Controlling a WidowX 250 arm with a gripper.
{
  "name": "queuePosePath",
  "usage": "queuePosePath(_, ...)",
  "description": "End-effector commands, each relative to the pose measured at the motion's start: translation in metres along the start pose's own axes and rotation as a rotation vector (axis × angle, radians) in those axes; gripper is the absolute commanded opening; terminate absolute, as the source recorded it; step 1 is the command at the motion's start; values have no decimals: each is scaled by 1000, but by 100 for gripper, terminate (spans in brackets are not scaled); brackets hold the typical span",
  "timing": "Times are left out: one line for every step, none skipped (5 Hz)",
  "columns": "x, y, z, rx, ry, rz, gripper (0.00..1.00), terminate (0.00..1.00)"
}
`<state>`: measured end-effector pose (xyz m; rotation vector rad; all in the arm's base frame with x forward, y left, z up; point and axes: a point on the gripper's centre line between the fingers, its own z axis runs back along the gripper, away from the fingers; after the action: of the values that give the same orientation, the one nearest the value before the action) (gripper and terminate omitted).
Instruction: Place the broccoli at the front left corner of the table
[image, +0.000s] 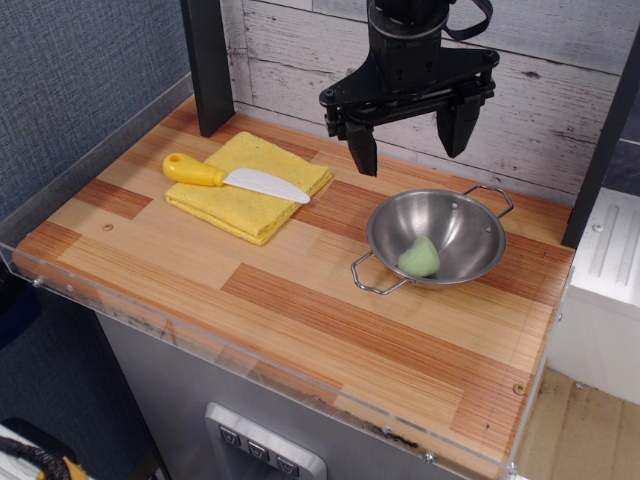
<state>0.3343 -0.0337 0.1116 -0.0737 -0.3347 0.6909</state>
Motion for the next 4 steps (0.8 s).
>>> queuePosePath(0,0,0,0,0,0,100,0)
queuePosePath(-3,-7,-5,-3,3,-35,100,0)
queuePosePath(-3,-17,-14,26,-3,-74,100,0)
queuePosePath(-9,-20,-25,30,-9,-94,100,0)
